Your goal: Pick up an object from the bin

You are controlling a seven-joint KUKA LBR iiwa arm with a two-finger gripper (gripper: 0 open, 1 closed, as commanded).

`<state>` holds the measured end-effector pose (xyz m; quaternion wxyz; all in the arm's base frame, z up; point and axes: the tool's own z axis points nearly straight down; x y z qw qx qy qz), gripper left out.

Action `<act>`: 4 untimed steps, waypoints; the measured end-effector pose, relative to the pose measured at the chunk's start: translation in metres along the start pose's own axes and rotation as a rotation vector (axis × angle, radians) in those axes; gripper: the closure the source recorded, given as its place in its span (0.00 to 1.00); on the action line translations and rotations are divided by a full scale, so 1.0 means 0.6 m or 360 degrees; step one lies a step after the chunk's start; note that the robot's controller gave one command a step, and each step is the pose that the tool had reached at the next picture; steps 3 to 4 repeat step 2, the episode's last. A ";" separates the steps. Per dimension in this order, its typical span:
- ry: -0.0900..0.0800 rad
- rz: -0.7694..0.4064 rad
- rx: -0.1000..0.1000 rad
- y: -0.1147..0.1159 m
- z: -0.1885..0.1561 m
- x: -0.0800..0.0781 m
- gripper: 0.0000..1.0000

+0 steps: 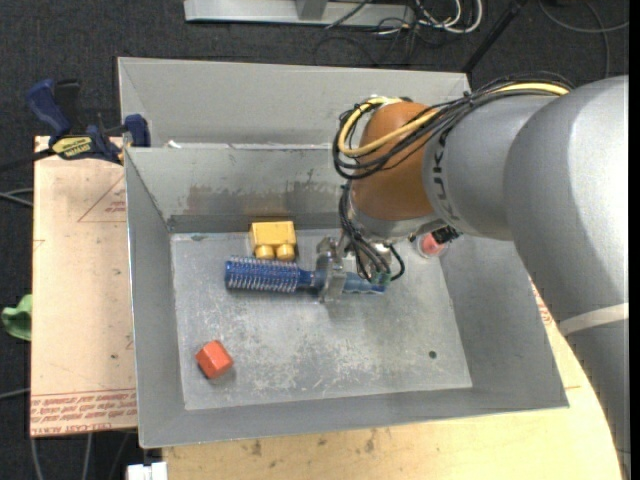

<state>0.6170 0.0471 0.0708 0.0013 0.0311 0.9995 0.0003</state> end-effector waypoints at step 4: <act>-0.0008 -0.0468 0.0000 -0.012 -0.302 -0.031 1.00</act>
Offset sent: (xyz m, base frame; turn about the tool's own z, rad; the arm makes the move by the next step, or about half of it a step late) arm 0.0200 -0.0089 0.1163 -0.0454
